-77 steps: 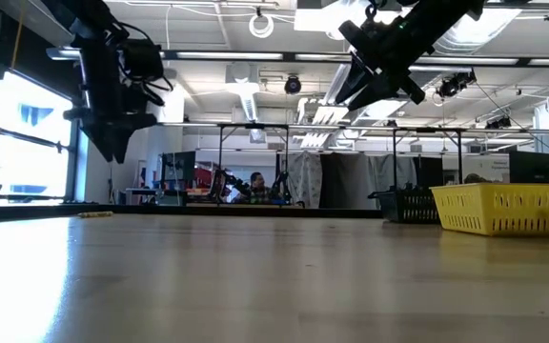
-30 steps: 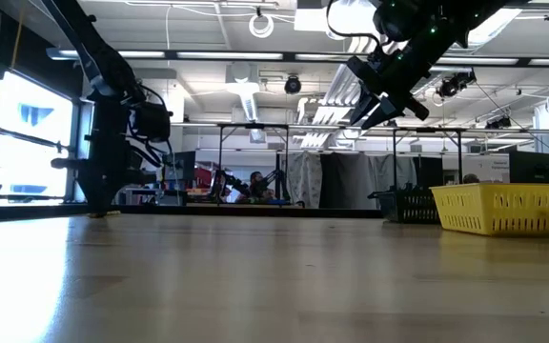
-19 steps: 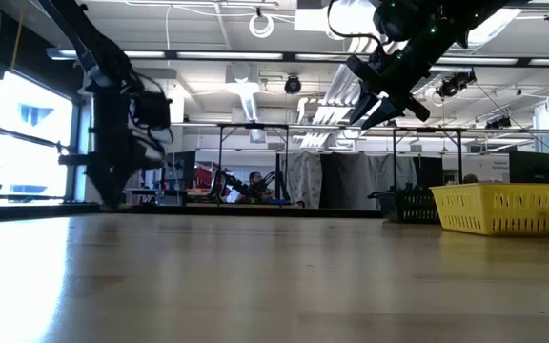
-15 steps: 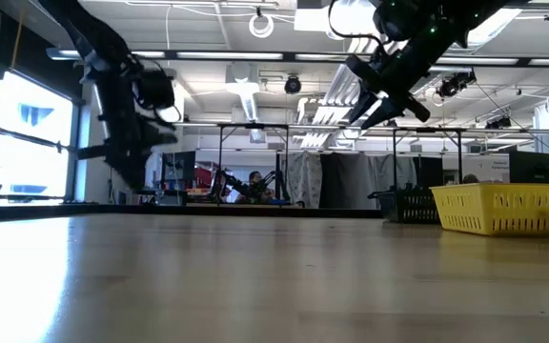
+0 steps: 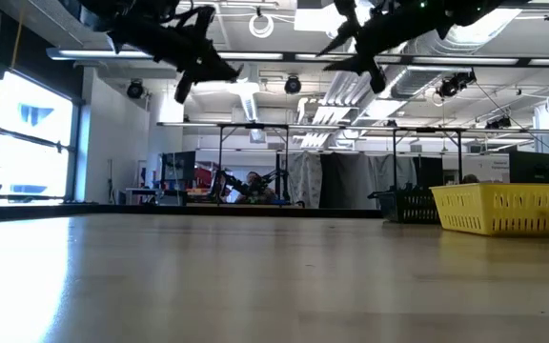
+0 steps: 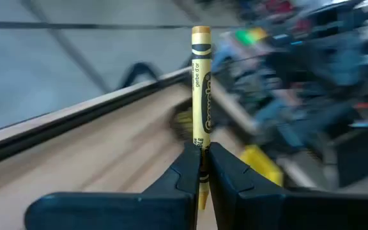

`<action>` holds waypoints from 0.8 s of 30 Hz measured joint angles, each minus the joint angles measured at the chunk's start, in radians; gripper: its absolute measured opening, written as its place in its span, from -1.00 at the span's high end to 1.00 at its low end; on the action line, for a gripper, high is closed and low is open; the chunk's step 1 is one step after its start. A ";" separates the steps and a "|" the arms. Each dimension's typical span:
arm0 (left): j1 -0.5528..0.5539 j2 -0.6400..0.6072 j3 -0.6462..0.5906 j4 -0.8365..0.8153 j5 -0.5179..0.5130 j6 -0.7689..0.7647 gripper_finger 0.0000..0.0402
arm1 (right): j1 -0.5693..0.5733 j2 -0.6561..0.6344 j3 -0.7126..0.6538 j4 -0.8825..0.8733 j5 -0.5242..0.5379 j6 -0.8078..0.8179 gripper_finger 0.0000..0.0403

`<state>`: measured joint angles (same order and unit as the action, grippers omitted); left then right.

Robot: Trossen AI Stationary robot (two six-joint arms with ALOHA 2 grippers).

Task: Sort crayons
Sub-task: Put the yellow crayon into the black bin

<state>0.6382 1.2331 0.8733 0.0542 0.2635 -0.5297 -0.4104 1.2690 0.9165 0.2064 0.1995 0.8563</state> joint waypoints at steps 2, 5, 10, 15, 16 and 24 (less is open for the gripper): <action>-0.023 0.009 0.001 0.061 0.032 -0.035 0.94 | 0.024 0.000 0.005 0.041 0.039 0.000 0.43; -0.059 0.036 0.002 0.132 0.054 -0.067 0.94 | 0.072 0.015 0.043 0.044 0.133 -0.003 0.43; -0.096 0.082 0.001 0.233 0.058 -0.103 0.94 | 0.132 0.082 0.156 -0.002 0.253 -0.050 0.43; -0.103 0.108 0.002 0.287 0.055 -0.175 0.94 | 0.139 0.170 0.298 -0.140 0.233 -0.071 0.43; -0.103 0.108 0.001 0.282 0.054 -0.176 0.94 | 0.139 0.189 0.327 -0.177 0.225 -0.071 0.43; -0.103 0.107 0.001 0.287 0.048 -0.185 0.94 | 0.139 0.325 0.534 -0.364 0.195 -0.078 0.43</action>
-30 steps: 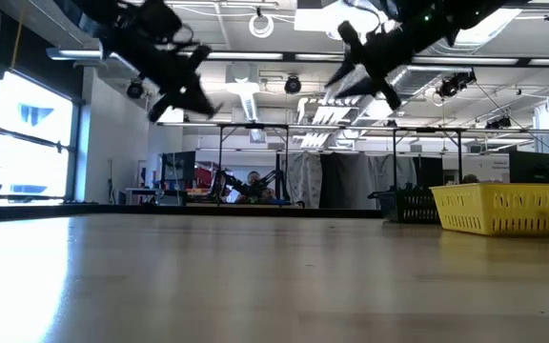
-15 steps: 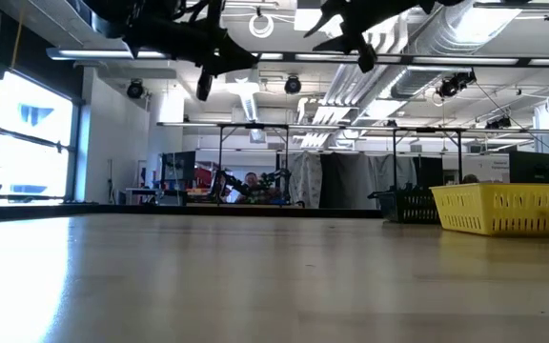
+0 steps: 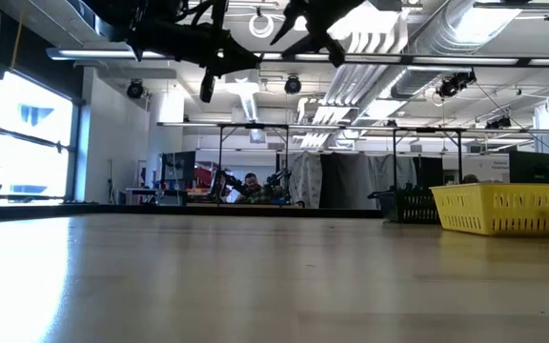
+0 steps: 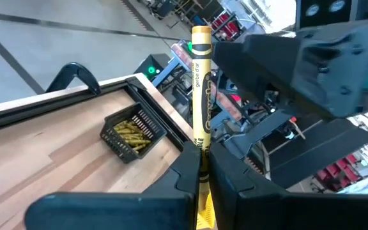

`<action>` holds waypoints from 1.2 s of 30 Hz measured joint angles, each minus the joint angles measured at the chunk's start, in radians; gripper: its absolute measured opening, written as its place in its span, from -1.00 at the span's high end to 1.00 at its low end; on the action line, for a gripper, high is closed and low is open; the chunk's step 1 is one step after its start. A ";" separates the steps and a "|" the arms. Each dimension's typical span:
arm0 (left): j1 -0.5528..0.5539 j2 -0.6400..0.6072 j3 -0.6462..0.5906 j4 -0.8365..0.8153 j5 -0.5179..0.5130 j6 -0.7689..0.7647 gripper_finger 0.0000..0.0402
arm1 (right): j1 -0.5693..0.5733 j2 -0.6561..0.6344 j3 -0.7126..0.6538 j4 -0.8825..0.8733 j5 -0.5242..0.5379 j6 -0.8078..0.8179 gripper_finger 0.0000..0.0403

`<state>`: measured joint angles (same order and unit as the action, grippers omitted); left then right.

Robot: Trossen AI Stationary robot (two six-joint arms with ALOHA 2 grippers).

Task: Sort crayons
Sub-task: Put the yellow crayon into the black bin

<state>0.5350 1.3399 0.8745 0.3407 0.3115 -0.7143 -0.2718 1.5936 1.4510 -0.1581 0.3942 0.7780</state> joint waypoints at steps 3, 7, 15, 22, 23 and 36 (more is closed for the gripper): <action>0.000 0.000 0.000 -0.004 -0.007 0.000 0.94 | 0.000 0.046 0.072 -0.069 -0.031 0.004 0.43; 0.000 0.000 0.000 -0.003 -0.010 -0.011 0.94 | -0.002 0.102 0.165 -0.149 -0.082 -0.005 0.43; -0.012 0.000 0.000 -0.004 -0.009 -0.017 0.94 | -0.003 0.162 0.245 -0.190 -0.139 -0.035 0.43; -0.035 -0.001 0.000 0.003 -0.004 -0.009 0.94 | -0.003 0.163 0.237 -0.202 -0.158 -0.019 0.43; -0.036 -0.001 0.000 0.003 -0.004 -0.009 0.94 | -0.003 0.163 0.237 -0.204 -0.158 -0.019 0.43; -0.039 -0.001 0.000 0.000 -0.018 -0.007 0.98 | -0.006 0.163 0.236 -0.228 -0.169 -0.041 0.93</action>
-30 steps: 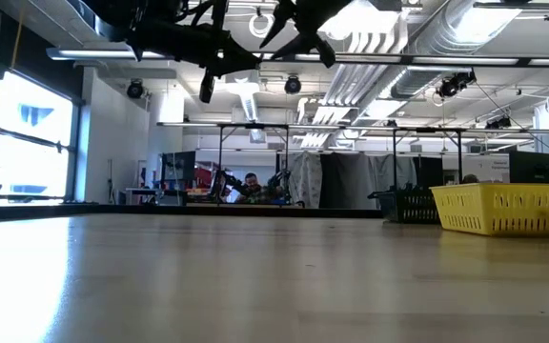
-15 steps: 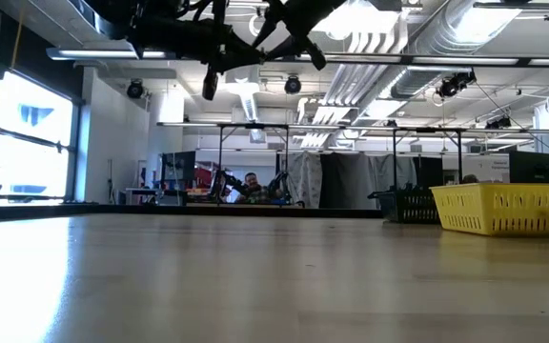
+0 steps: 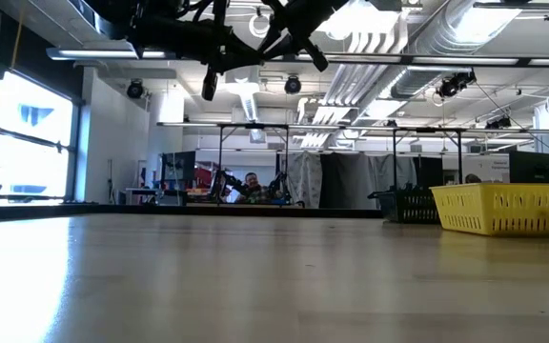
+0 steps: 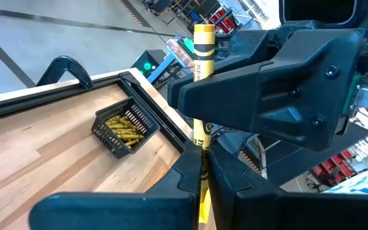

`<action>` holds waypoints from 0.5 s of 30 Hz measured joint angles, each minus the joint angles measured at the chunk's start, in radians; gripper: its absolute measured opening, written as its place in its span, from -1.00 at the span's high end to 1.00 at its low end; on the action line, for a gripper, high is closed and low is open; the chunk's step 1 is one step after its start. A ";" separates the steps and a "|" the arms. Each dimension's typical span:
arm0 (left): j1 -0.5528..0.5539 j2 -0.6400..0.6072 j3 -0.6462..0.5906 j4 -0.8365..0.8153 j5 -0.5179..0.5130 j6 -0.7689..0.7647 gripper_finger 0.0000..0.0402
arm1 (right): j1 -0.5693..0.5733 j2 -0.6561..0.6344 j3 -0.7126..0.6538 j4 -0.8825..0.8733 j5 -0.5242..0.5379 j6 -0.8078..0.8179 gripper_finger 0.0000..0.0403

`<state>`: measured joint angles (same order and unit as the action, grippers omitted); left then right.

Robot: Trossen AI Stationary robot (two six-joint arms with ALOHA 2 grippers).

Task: Sort crayons
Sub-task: Put the yellow crayon into the black bin

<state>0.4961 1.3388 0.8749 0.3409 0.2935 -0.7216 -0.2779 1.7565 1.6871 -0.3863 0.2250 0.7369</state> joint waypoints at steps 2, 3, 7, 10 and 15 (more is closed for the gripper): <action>0.000 0.000 0.000 -0.003 -0.001 0.000 0.96 | -0.001 0.000 0.000 0.000 -0.002 -0.001 0.90; 0.000 0.000 0.000 -0.007 -0.001 0.000 0.95 | -0.001 0.000 0.000 0.000 -0.003 -0.004 0.89; -0.001 -0.001 0.002 -0.050 0.005 0.011 0.85 | -0.004 0.000 -0.002 -0.009 -0.030 -0.028 0.94; -0.001 -0.001 0.002 -0.067 0.005 0.027 0.74 | -0.006 0.000 -0.002 -0.019 -0.043 -0.032 0.94; -0.002 0.001 0.001 -0.072 0.024 0.055 0.54 | -0.040 -0.026 0.002 -0.170 -0.044 -0.101 0.94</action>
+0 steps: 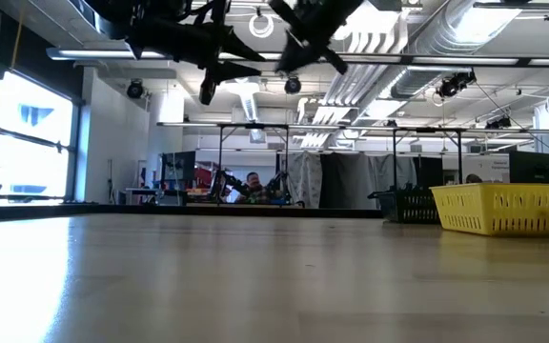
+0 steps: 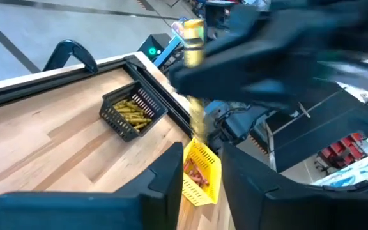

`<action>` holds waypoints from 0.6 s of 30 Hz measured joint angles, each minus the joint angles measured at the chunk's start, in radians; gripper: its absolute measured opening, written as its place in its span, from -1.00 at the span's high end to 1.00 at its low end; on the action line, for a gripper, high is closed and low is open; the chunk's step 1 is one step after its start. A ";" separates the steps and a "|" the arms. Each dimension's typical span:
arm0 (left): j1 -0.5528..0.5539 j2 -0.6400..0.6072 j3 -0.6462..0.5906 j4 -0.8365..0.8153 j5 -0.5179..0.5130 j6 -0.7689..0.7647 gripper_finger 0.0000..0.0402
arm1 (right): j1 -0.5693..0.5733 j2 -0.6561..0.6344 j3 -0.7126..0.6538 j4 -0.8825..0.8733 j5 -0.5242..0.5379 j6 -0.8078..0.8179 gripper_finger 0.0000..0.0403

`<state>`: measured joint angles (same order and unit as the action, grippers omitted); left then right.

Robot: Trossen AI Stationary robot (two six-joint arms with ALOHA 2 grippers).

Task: Sort crayons
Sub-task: Put the yellow crayon into the black bin

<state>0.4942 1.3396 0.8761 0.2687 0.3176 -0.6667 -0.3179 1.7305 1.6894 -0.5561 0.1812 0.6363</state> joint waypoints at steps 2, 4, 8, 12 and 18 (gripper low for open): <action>0.000 0.000 0.000 -0.001 0.001 -0.001 0.48 | -0.037 -0.016 0.000 -0.130 0.009 -0.044 0.94; 0.000 0.000 0.000 -0.015 0.004 -0.002 0.46 | -0.090 -0.024 0.001 -0.305 0.029 -0.113 0.94; 0.001 0.000 0.000 -0.026 0.058 -0.002 0.46 | -0.252 -0.024 -0.056 -0.642 0.076 -0.218 0.94; 0.000 0.000 0.000 -0.026 0.112 -0.002 0.49 | -0.419 -0.031 -0.210 -0.684 -0.189 -0.380 0.94; 0.001 0.000 0.000 -0.025 0.118 -0.002 0.52 | -0.507 -0.031 -0.375 -0.566 -0.110 -0.693 0.94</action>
<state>0.4951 1.3396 0.8757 0.2432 0.4355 -0.6685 -0.8246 1.6993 1.3144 -1.1225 0.0707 -0.0568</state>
